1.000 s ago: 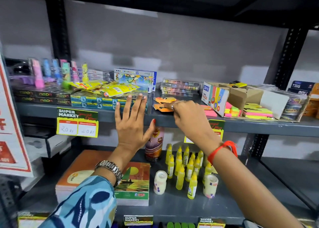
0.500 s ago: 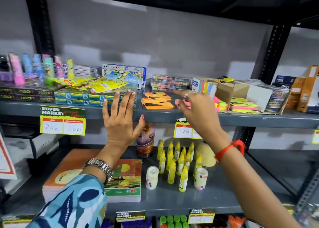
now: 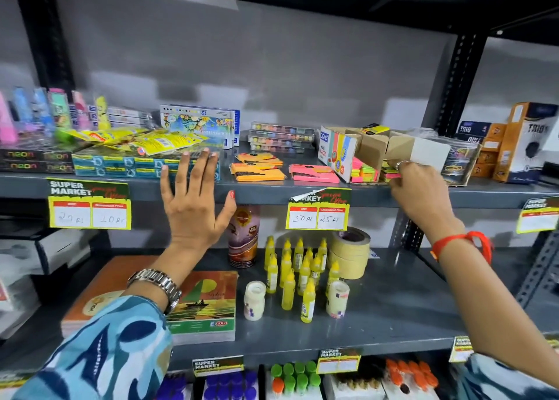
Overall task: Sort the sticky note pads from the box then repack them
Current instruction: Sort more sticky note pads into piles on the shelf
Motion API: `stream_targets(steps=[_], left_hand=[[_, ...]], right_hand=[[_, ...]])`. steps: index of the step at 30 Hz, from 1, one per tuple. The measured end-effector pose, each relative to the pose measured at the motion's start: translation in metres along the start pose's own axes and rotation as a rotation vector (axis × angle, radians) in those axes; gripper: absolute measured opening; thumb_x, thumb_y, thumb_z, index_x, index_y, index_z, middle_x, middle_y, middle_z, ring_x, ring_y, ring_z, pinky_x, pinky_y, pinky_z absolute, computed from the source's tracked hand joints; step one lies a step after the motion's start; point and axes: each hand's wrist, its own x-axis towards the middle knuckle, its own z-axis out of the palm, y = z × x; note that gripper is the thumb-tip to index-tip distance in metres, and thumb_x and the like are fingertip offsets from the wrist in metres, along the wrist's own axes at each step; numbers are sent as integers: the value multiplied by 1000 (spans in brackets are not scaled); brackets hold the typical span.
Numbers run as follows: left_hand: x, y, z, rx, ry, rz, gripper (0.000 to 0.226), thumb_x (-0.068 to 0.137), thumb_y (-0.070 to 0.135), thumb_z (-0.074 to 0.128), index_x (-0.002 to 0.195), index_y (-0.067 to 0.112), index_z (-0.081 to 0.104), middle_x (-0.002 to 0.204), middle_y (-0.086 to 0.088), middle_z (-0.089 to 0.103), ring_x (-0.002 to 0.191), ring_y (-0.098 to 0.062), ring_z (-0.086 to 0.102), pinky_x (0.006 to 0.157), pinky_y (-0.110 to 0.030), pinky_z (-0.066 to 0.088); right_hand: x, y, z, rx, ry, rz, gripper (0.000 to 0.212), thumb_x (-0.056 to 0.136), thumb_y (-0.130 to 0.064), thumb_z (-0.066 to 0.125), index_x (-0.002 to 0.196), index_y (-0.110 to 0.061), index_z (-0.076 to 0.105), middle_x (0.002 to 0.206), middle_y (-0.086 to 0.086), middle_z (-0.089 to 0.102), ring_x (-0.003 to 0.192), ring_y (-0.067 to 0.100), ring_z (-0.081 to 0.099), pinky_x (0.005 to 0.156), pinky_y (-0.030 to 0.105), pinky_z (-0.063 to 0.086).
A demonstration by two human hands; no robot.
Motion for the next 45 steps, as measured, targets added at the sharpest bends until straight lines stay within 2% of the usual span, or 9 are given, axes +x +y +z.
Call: stream_targets(steps=[7,12,17,22,25,28,33,40,45], left_hand=[[0,-1,-1,5,-30,3,62,91,44,35,141,7,41,145,-10,44,136,-30,32,112,-55,17],[0,-1,0,17,-37,5,62,92,45,34,142,7,41,145,-10,44,137,-29,30,112,-56,18],[-1,-2,1,22,-37,15,63,94,46,33,143,7,39,146,-10,43,138,-29,28,112,-54,16],[0,-2,1,10,-15,19,62,93,45,35,141,7,42,145,-10,44,137,-29,31,112,-54,18],[0,-2,1,6,0,15,61,92,45,35,139,7,46,142,-10,48,136,-28,33,113,-53,17],[0,-2,1,6,4,17,61,91,44,37,138,7,47,142,-9,48,136,-29,34,112,-54,18],[1,-2,1,5,6,9,60,91,44,37,138,7,47,142,-9,49,136,-28,34,112,-53,19],[0,-2,1,20,8,11,62,89,43,40,137,5,47,141,-11,48,135,-29,33,111,-55,20],[0,-4,3,18,7,15,63,89,45,39,138,6,47,143,-10,47,136,-29,33,112,-54,18]], right_hand=[[-1,9,-1,-24,157,28,10,79,-1,62,76,8,61,75,34,64,71,48,62,56,40,45],[1,6,-8,108,412,86,21,84,-4,58,72,13,60,69,36,63,62,47,60,53,41,45],[5,-11,-20,211,625,36,27,90,-16,48,104,-5,68,91,24,72,72,42,64,58,40,50],[3,-31,-31,297,720,-31,27,93,-18,48,111,-11,68,100,18,73,77,39,67,60,40,49],[-6,-51,-31,293,810,-248,23,89,-9,55,108,-9,69,97,15,75,76,34,70,60,38,52],[-11,-71,-26,313,710,-379,25,90,-8,55,112,-10,67,102,10,74,85,29,71,68,37,54],[1,-95,-17,233,685,-404,27,83,-5,64,109,-12,69,90,10,76,71,30,70,55,31,52],[56,-125,4,-9,77,-315,10,88,-5,54,89,-5,64,91,21,69,82,40,65,63,38,49],[60,-129,14,11,71,-307,9,87,-6,56,86,-4,65,89,21,69,80,39,65,65,38,51]])
